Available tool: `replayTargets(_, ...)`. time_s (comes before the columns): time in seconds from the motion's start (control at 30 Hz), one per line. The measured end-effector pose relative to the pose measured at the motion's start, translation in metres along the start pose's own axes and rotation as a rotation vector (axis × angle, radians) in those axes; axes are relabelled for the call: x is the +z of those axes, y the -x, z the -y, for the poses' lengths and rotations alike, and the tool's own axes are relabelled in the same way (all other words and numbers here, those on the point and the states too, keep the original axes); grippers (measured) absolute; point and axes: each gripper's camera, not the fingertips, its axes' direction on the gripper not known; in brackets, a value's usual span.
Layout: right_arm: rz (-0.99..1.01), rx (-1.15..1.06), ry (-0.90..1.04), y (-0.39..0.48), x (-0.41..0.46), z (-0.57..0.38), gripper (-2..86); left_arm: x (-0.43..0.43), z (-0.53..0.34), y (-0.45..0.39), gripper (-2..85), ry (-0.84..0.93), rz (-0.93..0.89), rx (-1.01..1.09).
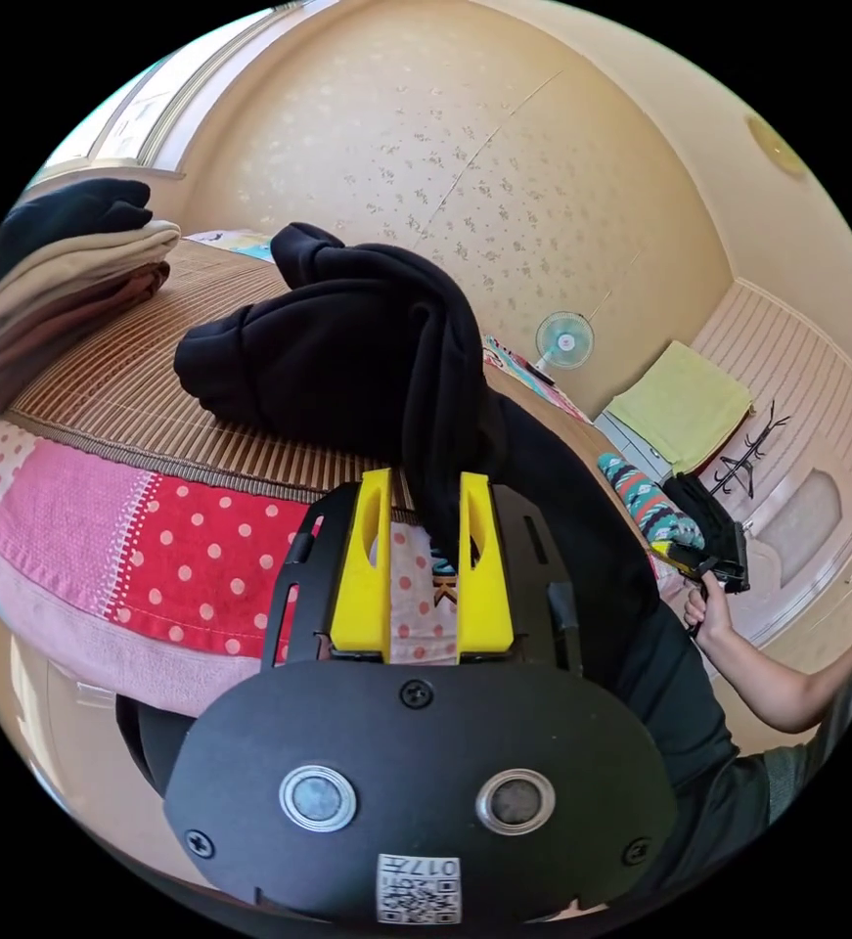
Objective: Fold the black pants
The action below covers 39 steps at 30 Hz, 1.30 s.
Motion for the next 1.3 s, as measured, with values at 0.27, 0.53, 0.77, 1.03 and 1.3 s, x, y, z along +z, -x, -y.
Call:
replayTargets(0.27,0.045,-0.439,0.21,0.166,0.131,0.041,4.8,0.006,0.016,0.002,10.0,0.011,0.017,0.048)
replayTargets(0.53,0.003,-0.614,0.286,0.28,0.236,0.061,11.9,0.003,0.025,-0.001,8.5,-0.006,0.045,0.096)
replayTargets(0.77,-0.098,-0.64,0.361,0.318,0.282,0.073,13.2,-0.009,0.041,0.015,6.8,-0.019,-0.079,0.12)
replayTargets(1.03,-0.089,-0.521,0.49,0.293,0.311,0.097,8.2,0.016,0.066,0.052,6.1,0.094,-0.595,0.09)
replayTargets(1.3,0.355,-0.221,0.278,0.193,0.235,0.145,3.9,0.027,0.086,0.05,3.7,0.146,-0.847,0.157)
